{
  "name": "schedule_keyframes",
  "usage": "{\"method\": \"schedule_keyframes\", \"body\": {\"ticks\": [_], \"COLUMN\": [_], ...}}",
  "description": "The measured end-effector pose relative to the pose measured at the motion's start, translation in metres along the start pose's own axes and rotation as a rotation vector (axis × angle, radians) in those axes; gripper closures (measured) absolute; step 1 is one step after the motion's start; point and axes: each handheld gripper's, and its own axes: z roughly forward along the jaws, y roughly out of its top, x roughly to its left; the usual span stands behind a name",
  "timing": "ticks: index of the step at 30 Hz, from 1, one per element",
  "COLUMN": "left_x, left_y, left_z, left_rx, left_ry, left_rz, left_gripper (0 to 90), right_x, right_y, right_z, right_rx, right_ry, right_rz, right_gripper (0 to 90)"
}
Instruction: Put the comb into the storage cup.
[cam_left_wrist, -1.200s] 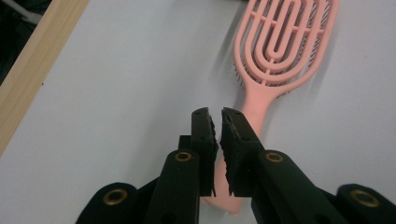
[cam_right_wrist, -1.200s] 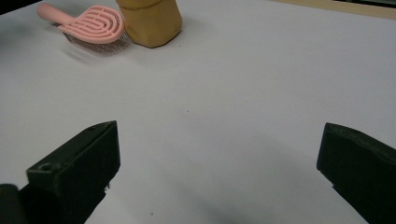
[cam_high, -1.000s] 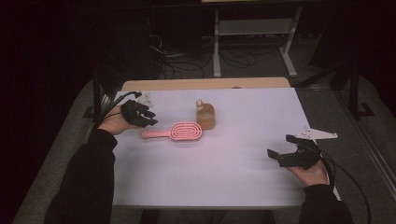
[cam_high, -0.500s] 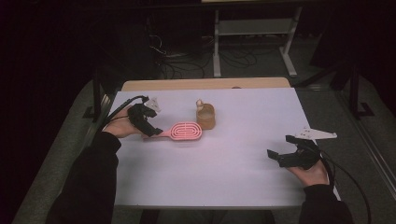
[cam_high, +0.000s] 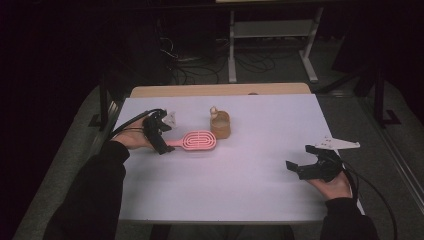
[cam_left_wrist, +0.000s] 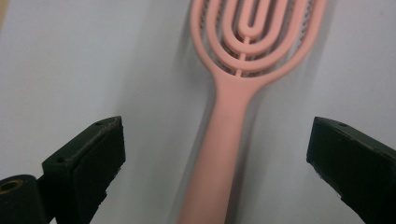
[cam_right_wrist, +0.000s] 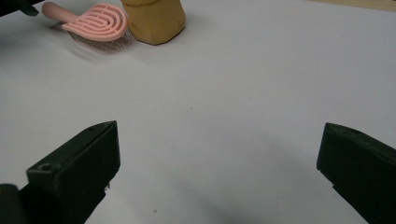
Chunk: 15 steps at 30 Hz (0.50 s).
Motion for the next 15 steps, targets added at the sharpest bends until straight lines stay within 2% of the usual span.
{"method": "schedule_keyframes", "body": {"ticks": [7,13,15], "left_x": [0.0,0.0,0.0], "left_y": [0.004,0.007,0.007], "left_z": [0.013,0.026,0.029], "left_rx": [0.018,0.042,0.047], "left_ry": [-0.034,-0.052,-0.058], "left_rz": [0.037,0.046,0.047], "left_gripper": [6.1,7.3,12.0], "right_x": [-0.001,-0.001,-0.001], "right_y": [-0.001,-0.002,-0.002], "right_z": [0.001,0.0,0.0], "right_rx": [0.005,0.005,0.007], "right_ry": [-0.002,0.0,0.001], "right_rz": [0.006,0.004,0.004], "right_gripper": [0.0,0.0,0.0]}}
